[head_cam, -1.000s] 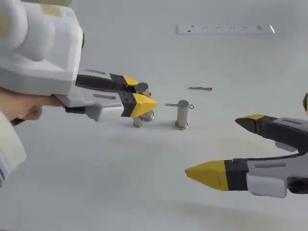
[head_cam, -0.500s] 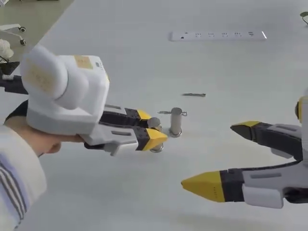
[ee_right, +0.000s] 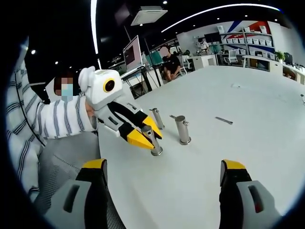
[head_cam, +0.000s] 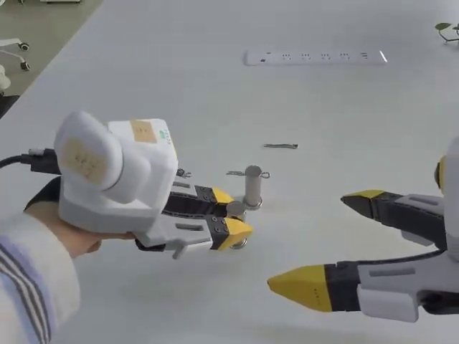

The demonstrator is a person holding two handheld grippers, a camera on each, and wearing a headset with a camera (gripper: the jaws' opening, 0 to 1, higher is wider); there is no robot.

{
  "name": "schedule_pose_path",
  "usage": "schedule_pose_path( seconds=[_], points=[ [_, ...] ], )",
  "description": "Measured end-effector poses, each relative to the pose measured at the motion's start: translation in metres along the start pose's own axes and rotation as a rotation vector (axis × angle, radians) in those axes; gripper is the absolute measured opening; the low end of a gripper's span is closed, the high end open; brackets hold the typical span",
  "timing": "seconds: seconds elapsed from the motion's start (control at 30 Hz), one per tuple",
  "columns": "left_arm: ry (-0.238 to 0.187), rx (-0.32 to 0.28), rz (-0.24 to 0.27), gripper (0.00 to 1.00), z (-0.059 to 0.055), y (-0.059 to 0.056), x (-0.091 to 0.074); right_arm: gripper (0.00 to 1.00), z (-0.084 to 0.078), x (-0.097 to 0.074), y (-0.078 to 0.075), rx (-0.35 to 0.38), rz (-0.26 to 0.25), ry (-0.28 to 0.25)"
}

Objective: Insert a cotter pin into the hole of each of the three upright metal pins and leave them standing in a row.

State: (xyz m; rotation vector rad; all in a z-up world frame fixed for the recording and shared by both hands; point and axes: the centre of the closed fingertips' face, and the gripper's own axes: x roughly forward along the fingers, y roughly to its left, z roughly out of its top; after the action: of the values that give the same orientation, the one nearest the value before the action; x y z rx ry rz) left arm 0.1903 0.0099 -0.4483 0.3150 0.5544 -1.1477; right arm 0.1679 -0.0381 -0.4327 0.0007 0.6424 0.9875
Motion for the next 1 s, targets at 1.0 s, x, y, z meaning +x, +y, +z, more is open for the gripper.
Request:
schedule_pose_path(
  seconds=[1.0],
  points=[
    [-0.039, 0.010, -0.012, 0.10, -0.0055, -0.0007, 0.0064, 0.96, 0.0001, 0.0008, 0.0010, -0.003, -0.005, 0.015]
  ],
)
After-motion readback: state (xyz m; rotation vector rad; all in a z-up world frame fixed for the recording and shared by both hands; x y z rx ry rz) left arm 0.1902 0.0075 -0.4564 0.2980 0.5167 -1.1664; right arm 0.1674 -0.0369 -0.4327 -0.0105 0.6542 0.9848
